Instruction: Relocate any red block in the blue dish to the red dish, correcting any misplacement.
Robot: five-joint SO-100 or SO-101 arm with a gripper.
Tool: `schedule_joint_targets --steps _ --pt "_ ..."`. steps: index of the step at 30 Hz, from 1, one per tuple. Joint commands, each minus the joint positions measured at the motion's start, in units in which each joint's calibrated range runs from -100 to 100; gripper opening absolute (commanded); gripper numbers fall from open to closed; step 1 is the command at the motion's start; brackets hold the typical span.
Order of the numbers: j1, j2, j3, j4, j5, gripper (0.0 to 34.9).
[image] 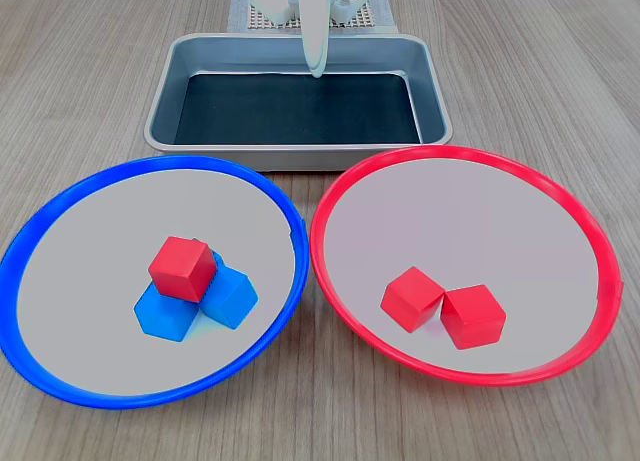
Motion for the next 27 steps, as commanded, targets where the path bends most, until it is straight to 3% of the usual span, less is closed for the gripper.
schedule_joint_targets --steps 1,12,15,19,27 --pt "-0.19 -0.26 -0.18 -0.52 -0.20 0.4" --pt "-0.09 0.51 -0.46 -0.60 -0.10 0.4" --pt "0.76 3.67 -3.19 -1.09 0.63 2.0" --pt "1.23 12.37 -12.11 -2.58 1.86 0.9" --pt "2.73 43.33 -47.07 2.70 4.74 0.4"
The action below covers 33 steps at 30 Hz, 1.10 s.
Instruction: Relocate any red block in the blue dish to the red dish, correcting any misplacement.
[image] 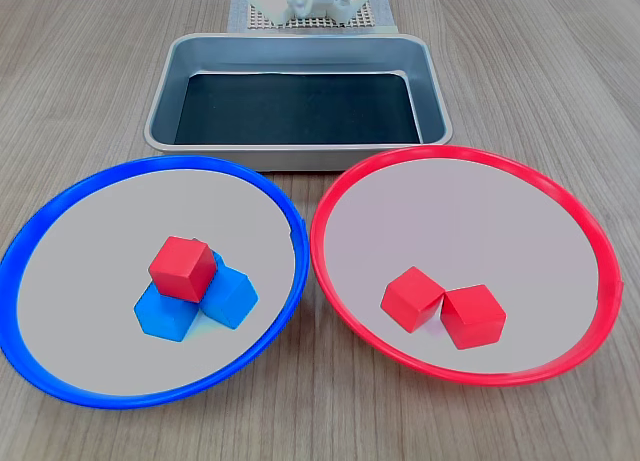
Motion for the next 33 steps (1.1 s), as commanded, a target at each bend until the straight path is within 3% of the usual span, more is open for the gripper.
schedule_joint_targets --steps 1,11,16,22,33 --pt "1.43 15.96 -21.49 3.20 1.51 0.4" --pt "4.91 47.09 -53.81 10.63 5.62 2.4" --pt "6.51 55.79 -61.18 11.70 5.47 4.8" --pt "8.11 64.24 -66.19 11.29 4.98 10.5" --pt "10.46 81.21 -79.48 9.23 3.37 13.3"
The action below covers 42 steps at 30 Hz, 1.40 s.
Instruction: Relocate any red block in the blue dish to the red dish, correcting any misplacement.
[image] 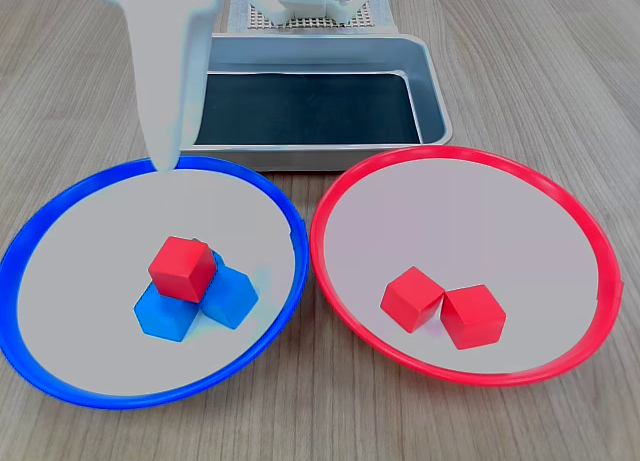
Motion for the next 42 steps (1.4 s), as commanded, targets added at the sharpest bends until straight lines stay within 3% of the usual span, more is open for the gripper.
schedule_joint_targets --steps 1,19,42 --pt "0.28 4.82 -9.52 -0.40 -1.03 12.9" --pt "-1.69 14.80 -21.72 2.91 -1.76 12.3" --pt "0.76 23.50 -33.28 7.12 -2.20 14.1"
